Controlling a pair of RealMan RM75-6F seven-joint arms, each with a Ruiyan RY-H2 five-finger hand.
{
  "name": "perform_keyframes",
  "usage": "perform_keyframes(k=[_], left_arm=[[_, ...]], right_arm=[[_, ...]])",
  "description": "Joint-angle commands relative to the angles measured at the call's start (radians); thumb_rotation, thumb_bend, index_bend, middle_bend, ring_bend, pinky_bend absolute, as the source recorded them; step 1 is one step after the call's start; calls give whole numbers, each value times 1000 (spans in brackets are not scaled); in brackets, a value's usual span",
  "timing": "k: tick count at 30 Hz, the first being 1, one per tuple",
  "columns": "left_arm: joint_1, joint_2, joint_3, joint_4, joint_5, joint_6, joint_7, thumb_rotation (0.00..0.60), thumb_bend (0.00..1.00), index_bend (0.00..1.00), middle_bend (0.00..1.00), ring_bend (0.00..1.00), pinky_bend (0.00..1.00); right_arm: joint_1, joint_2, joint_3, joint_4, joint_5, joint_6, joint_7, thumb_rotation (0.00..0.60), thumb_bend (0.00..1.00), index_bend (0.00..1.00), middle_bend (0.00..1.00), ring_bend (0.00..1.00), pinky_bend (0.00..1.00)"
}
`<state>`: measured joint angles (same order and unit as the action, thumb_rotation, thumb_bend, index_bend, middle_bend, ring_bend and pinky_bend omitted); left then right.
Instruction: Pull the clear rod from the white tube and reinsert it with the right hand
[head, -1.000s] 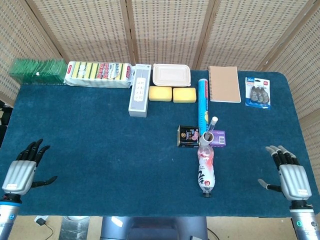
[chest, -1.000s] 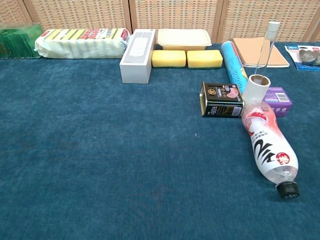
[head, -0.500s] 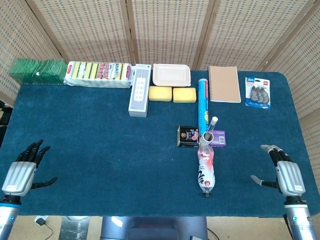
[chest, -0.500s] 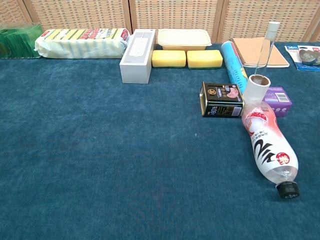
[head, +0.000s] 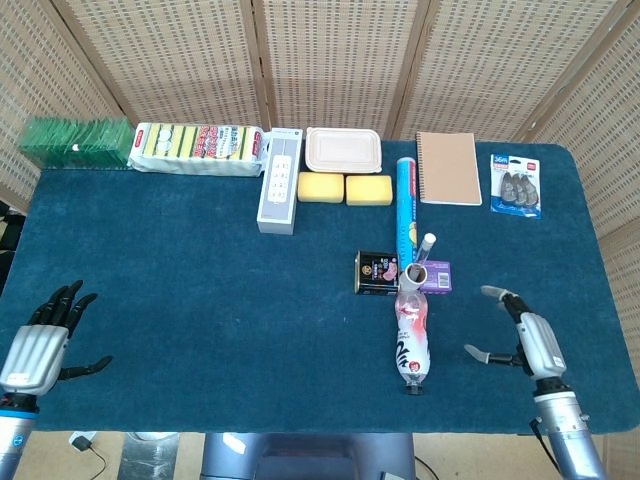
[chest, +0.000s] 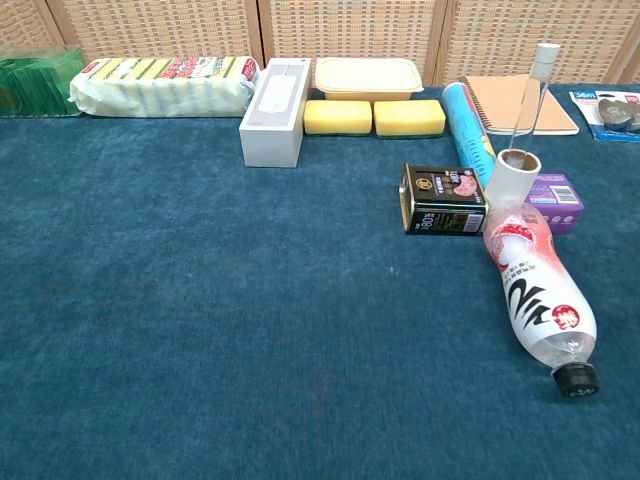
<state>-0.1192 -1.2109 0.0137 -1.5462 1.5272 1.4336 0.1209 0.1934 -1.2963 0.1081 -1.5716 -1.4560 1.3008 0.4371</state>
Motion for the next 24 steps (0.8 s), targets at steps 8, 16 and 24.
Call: perform_keyframes(k=[8,16,24], left_arm=[[10,17,12,3,26,19,-37,409,112,106,21,24,187],[21,27,20,3,50,44,-59,409,112,106,20,24,188],[26,34,21,5,60,52,-74,409,112,107,21,24,188]], right_arm=[[50,-25,40,-75,36,-27,-129,522,130,203,244,209,277],[98,-84,75,-83,49,-25,-243,516,137,235,283,271,369],[152,-173,118,-38,81,-27,-324,517,137,238,288,277,375]])
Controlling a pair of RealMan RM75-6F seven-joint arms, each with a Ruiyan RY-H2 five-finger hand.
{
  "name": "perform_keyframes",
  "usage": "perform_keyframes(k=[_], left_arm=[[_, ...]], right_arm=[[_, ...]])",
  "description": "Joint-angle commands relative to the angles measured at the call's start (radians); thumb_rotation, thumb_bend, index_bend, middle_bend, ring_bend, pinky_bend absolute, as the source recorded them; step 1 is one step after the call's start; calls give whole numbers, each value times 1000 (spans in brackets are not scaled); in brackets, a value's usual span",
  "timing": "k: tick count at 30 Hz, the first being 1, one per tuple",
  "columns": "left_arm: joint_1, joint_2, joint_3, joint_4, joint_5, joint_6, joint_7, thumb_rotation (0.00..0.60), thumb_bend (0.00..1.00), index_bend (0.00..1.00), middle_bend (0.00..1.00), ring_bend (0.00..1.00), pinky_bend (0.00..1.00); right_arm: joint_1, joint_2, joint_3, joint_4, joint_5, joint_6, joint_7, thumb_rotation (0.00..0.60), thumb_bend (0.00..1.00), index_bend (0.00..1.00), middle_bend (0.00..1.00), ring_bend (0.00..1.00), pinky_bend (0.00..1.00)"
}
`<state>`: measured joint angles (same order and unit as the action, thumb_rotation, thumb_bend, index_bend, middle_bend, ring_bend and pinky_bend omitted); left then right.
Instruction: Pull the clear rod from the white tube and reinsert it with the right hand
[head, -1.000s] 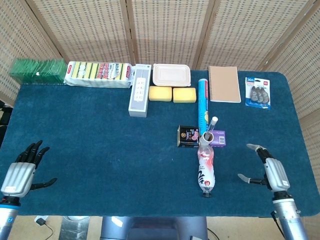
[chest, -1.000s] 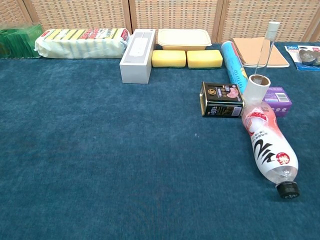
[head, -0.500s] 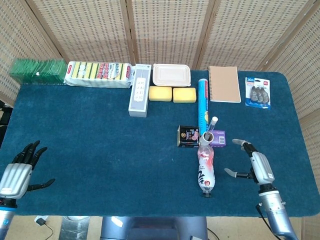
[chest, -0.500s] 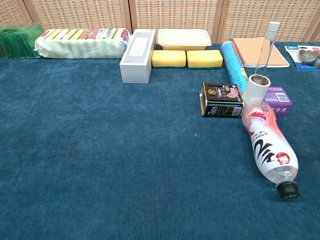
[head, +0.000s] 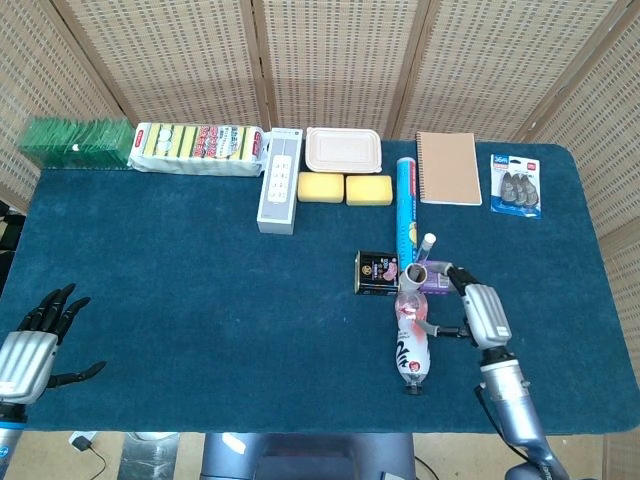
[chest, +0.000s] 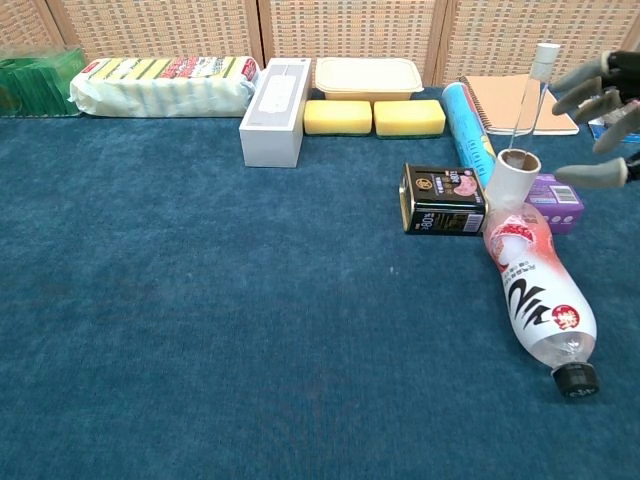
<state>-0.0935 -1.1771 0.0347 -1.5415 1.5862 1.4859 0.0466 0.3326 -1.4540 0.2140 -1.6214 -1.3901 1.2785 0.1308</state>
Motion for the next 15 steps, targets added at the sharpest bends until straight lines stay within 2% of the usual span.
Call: perform_keyframes(k=[1,7,15], left_arm=[[0,0,0,0,1,0,0,410,112,107,21,24,187],[0,1,1,-1,1,-5,2,415,112,106,21,25,187],[-2,1,-5,0,-11,-14,3,409,112,106,21,24,187]], right_arm=[[18,-21,17,15,22,-9,-24,517,137,239,288,277,375],[46,-41,44,42,59,-20,-66,513,137,238,285,277,375],[54,-16,64,49,82,-18,-70,514,137,238,285,276,375]])
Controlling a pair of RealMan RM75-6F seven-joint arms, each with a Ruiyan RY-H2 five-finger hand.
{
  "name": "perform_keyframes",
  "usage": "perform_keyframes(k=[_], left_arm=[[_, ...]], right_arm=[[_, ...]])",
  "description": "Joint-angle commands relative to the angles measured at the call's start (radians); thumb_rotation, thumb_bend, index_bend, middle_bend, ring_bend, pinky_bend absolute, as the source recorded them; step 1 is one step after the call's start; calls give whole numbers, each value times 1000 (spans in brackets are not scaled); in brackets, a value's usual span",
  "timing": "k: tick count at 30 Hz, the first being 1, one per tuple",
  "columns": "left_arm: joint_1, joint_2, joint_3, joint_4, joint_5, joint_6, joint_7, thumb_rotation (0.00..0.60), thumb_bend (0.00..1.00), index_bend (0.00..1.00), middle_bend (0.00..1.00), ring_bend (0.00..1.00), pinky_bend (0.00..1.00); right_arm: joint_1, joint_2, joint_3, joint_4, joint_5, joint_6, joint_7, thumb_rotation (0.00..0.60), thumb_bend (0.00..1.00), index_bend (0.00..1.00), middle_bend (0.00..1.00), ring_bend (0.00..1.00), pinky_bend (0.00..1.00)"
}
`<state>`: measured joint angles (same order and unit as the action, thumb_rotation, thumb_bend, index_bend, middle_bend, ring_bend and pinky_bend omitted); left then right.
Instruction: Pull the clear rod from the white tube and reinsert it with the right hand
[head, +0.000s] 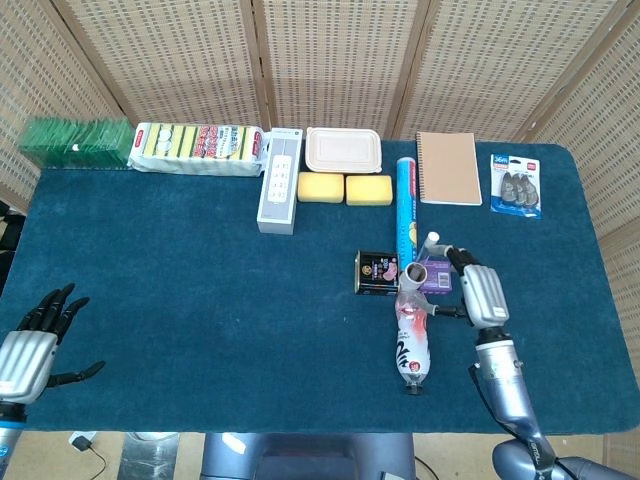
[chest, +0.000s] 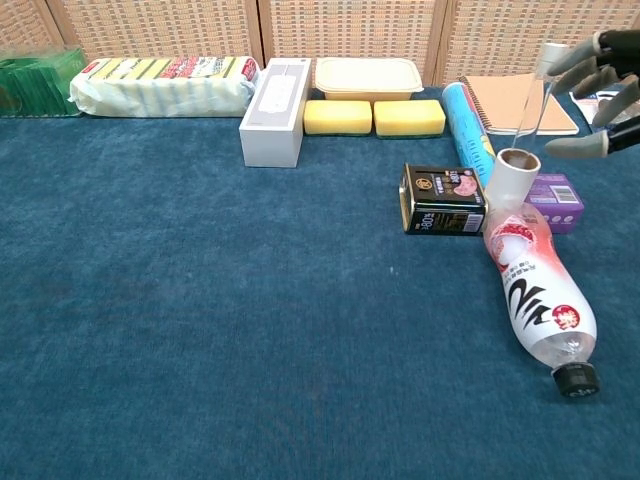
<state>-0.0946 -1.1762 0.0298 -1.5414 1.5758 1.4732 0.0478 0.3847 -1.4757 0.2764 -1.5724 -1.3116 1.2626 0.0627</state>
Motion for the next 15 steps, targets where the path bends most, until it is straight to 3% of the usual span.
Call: perform_keyframes(k=[1,15], left_arm=[[-1,-1,0,-1,-2,-4,4,410,111,106,21,24,188],[1,3,-2,-2,-4,-5,-1,418,113,107,21,25,187]], right_arm=[[4,10,4,1,8,-4,-5,514,137,238,285,276,375],[23,9,23,12,62,-11,-29,514,137,238,285,275,364]])
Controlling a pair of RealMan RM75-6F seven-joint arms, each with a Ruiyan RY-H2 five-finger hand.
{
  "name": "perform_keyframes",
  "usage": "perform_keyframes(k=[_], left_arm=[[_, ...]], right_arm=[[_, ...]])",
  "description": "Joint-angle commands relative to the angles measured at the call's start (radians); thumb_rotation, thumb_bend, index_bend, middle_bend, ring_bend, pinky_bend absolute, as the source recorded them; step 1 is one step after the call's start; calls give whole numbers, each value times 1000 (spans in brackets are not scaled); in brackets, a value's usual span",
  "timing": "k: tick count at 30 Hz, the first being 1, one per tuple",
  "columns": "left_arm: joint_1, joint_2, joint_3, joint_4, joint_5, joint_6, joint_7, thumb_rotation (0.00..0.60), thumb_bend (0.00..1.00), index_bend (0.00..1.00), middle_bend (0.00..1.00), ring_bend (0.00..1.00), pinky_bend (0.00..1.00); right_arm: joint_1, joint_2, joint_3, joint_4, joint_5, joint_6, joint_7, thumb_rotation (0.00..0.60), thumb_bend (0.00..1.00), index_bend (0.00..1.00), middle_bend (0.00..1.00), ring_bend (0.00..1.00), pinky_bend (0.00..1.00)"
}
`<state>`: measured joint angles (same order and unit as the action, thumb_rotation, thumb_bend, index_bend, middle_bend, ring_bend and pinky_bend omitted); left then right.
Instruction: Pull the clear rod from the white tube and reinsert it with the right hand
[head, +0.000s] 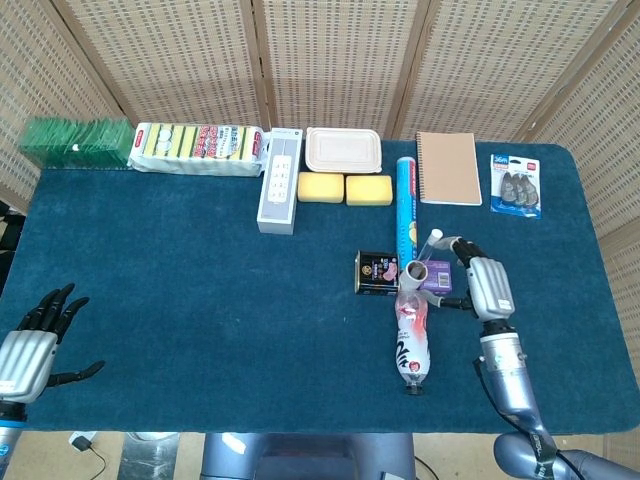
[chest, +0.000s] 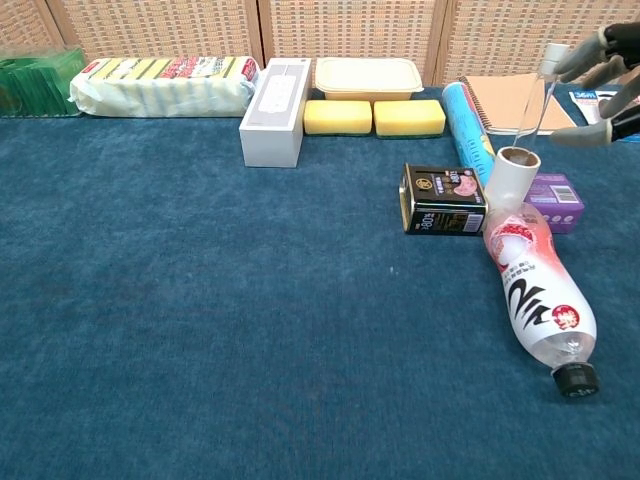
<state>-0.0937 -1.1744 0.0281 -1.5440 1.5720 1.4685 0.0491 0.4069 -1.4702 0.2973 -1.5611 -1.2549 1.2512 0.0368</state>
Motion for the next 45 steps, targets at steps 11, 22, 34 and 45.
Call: perform_keyframes(k=[11,22,34,45], left_arm=[[0,1,-1,0,-1,-1,-3,409,112,106,21,24,187],[2,-3,2,-3,4,-1,10,412,112,106,24,24,188],[-2,0,-1,-2,-2,-10,6,415,112,106,28,24,187],[-4,1,-2,-2,-7,-18,4,415,112,106,29,24,187]], right_arm=[[-10,26,-7,1,-4,20,9,517,137,238,285,274,354],[10,8,-5,18,36,-14,-8,518,137,242,294,274,354],[43,-40,0,34,72,-41,-44,517,137,248,298,275,354],[62,-77,2,42,91,-42,-77,520,137,257,308,276,355]])
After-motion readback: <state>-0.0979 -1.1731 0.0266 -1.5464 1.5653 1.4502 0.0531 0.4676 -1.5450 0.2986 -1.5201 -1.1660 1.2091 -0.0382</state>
